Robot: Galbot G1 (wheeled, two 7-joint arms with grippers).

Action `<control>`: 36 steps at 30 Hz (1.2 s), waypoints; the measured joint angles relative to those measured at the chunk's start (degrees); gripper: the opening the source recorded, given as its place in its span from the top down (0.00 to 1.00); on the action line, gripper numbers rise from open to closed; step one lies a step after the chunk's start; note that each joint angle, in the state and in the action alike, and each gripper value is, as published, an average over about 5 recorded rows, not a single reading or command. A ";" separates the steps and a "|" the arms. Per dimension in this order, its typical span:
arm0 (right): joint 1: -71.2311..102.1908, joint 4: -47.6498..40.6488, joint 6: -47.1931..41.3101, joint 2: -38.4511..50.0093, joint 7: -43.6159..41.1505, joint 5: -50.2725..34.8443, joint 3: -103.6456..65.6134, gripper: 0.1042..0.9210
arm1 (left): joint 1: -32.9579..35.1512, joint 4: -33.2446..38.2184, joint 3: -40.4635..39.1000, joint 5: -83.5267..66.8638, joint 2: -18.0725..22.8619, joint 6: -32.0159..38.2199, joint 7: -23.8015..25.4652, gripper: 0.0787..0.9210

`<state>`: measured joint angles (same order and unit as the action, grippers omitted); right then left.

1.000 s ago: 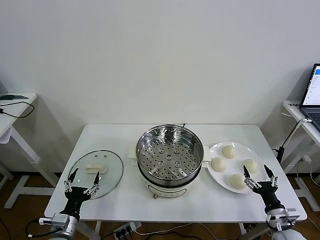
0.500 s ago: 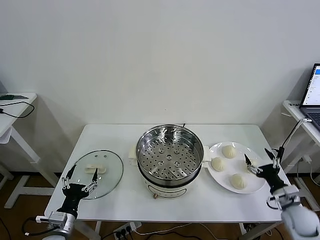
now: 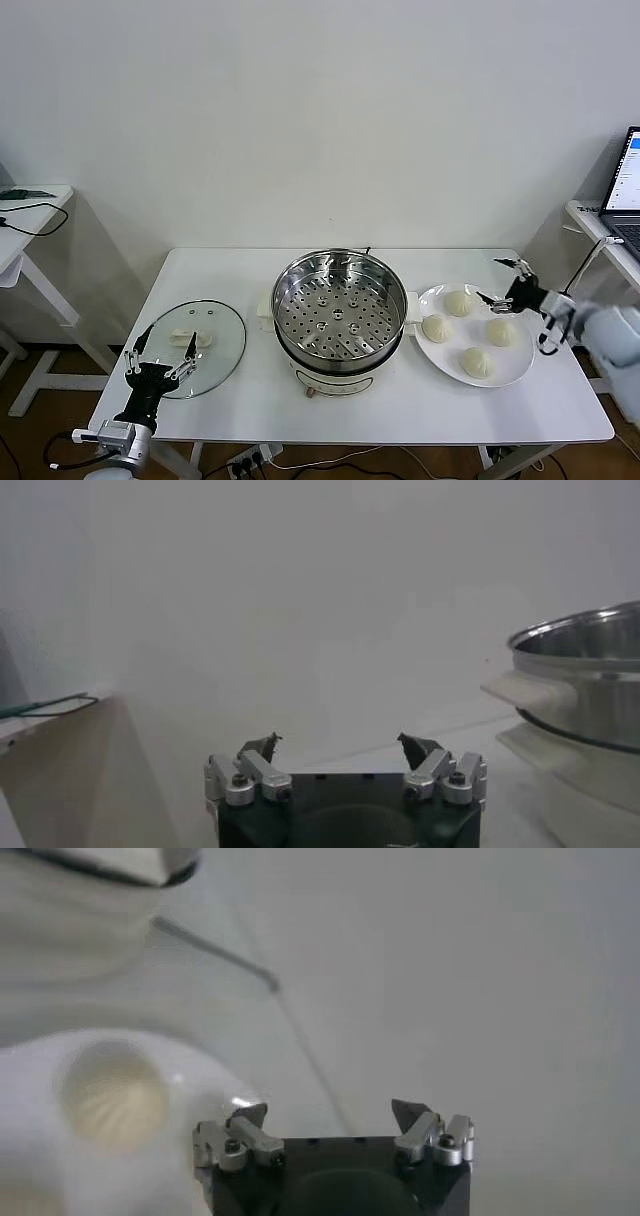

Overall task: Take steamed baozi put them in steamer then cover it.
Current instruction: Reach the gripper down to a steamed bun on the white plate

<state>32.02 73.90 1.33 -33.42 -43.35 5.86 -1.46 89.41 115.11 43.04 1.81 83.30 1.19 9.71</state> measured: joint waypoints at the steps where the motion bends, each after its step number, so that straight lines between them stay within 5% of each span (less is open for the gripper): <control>1: -2.74 -1.19 -0.27 -0.04 -1.91 0.63 2.69 0.12 | 0.01 0.04 -0.02 0.04 0.04 -0.02 -0.03 0.12; 14: -25.91 -16.63 -2.06 -7.11 -17.50 7.25 25.77 0.12 | -0.41 0.62 -0.34 0.64 0.52 -0.48 -0.56 0.12; 36: -30.19 -32.28 -1.78 -19.87 -19.54 15.96 29.54 0.12 | -0.42 0.46 -0.37 0.99 0.63 -0.51 -0.74 0.12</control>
<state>1.83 41.63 -0.45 -53.28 -62.90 21.82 28.08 88.99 115.57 42.66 2.80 83.93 0.68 8.97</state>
